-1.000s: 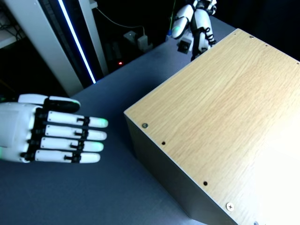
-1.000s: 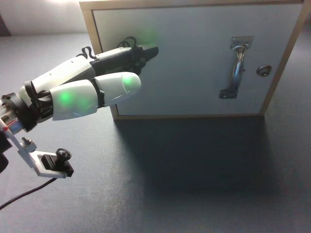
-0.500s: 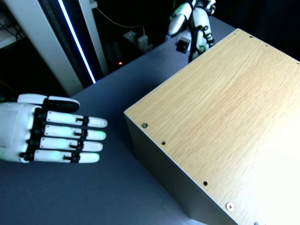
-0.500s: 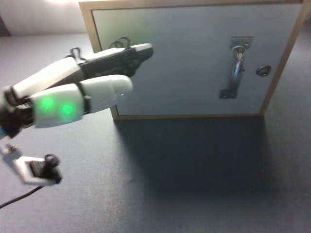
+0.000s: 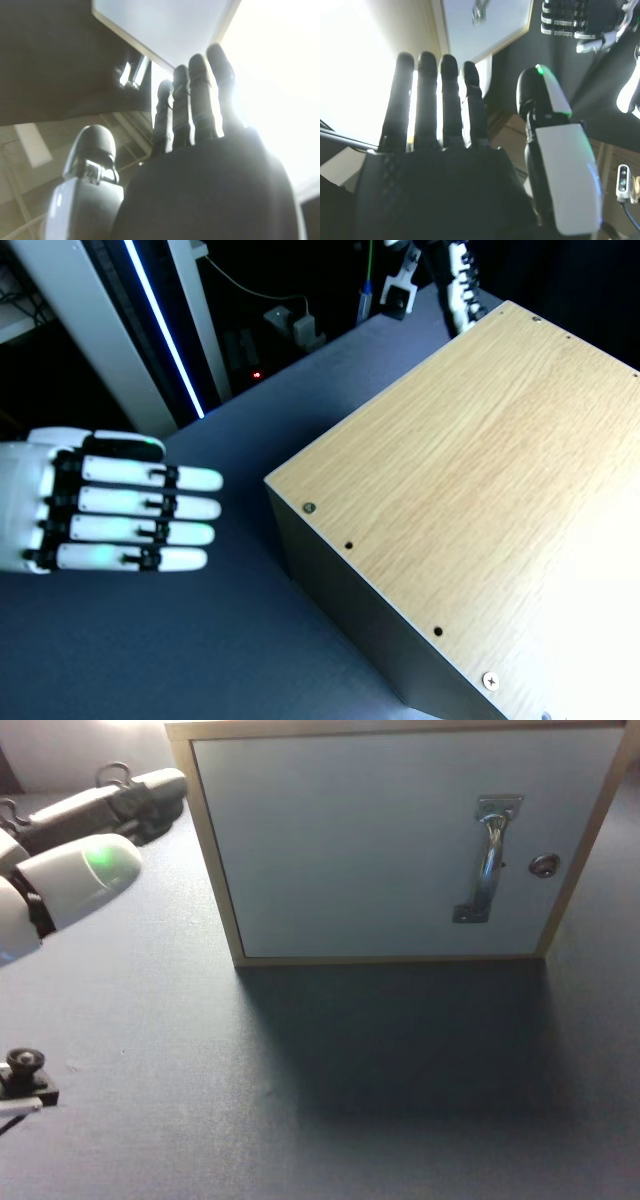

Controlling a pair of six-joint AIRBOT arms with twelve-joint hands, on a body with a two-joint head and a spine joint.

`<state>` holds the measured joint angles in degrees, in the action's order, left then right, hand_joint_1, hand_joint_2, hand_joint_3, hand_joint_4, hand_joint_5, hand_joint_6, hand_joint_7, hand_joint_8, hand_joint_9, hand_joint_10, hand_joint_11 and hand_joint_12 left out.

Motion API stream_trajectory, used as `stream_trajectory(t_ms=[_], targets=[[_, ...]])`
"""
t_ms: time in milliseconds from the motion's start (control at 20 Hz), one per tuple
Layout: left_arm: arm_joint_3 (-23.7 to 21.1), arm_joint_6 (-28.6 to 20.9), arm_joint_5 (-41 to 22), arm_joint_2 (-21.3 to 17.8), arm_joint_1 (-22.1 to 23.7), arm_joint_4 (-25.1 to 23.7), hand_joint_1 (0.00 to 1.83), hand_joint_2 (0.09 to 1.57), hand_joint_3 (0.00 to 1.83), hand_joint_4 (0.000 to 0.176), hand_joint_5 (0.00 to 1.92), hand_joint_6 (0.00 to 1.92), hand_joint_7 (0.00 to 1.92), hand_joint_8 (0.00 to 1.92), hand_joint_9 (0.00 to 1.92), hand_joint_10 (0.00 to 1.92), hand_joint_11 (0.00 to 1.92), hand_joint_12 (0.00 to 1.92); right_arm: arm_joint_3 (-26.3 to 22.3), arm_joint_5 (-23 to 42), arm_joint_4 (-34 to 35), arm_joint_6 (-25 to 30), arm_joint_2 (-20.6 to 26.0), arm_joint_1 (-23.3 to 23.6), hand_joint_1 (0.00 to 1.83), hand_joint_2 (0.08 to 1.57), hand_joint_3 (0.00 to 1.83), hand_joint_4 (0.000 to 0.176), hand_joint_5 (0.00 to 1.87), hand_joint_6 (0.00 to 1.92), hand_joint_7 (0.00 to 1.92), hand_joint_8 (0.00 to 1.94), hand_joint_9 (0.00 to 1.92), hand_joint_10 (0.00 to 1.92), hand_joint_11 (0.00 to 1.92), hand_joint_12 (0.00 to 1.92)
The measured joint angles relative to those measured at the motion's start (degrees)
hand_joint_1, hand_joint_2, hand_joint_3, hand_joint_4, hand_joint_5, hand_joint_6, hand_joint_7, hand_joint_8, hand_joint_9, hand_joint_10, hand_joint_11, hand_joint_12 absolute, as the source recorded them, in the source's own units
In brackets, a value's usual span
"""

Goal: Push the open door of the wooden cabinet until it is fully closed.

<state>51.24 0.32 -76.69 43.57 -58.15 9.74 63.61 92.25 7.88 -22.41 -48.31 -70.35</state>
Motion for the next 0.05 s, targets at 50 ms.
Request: stream_trajectory(t_ms=[50], targets=[[-0.3, 0.0, -0.9, 0.0, -0.2, 0.6, 0.32, 1.42, 0.0, 0.0, 0.26, 0.01, 0.25, 0.01, 0.24, 0.01, 0.06, 0.42, -0.1, 0.8, 0.0, 0.0, 0.0, 0.2, 0.7, 1.33, 0.01, 0.0, 0.36, 0.0, 0.37, 0.0, 0.35, 0.01, 0.07, 0.6]])
